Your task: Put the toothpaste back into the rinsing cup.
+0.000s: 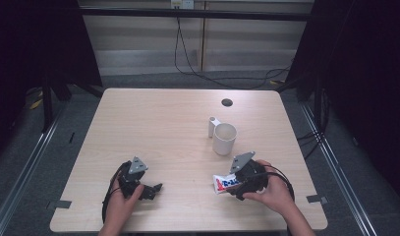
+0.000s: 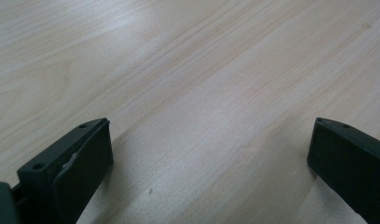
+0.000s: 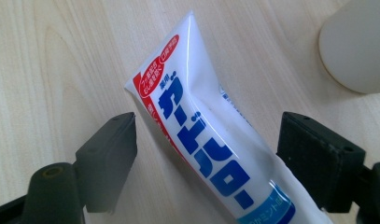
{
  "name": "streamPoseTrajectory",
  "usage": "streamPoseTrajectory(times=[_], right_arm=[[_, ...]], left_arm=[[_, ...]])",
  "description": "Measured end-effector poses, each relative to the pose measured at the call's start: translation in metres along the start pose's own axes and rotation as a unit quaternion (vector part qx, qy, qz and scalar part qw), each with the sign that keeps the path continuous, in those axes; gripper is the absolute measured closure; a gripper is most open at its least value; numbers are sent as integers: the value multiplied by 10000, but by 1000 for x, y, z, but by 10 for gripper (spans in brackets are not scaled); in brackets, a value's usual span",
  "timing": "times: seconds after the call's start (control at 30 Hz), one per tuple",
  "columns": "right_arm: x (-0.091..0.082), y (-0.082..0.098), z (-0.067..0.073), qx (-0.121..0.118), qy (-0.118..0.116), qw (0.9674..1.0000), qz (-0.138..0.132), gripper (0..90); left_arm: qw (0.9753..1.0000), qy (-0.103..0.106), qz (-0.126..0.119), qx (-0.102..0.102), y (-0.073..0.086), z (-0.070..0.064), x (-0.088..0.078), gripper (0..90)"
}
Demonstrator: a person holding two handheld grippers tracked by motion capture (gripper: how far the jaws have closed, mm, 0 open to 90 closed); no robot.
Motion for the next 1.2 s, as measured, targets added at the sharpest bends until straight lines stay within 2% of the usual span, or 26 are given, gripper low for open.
streamPoseTrajectory(times=[0.27, 0.53, 0.7, 0.8, 0.9, 0.93, 1.0, 1.03, 1.2], right_arm=[[8, -3, 3, -156, -32, 9997, 166, 204], [14, -7, 1, -305, -33, 9990, 334, 268], [21, -11, 2, -490, -101, 9976, 485, 283], [23, -13, 3, -610, -56, 9963, 606, 308], [24, -17, 2, -635, -38, 9955, 701, 366], [24, -18, 2, -752, -26, 9946, 711, 400], [24, -20, 4, -848, 61, 9934, 766, 522], [24, -21, 3, -906, 97, 9924, 824, 622], [24, -23, 2, -891, 135, 9915, 940, 663]], left_arm=[[10000, -9, 17, 1, 0, 0, 0, 0], [10000, -7, 11, 2, 0, 0, 0, 0], [10000, -8, 18, 1, 0, 0, 0, 0], [10000, -9, 16, -6, 0, 0, 0, 0], [10000, -7, 12, 1, 0, 0, 0, 0], [10000, -7, 10, 0, 0, 0, 0, 0], [10000, -6, 13, 0, 0, 0, 0, 0], [10000, -7, 13, 0, 0, 0, 0, 0], [10000, -9, 20, -2, 0, 0, 0, 0]])
Point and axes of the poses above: each handheld gripper's, and its own axes: x roughly forward along the jaws, y roughly out of its underside, z roughly to its left, the point moved 3 cm from there along x, roughly forward along the jaws
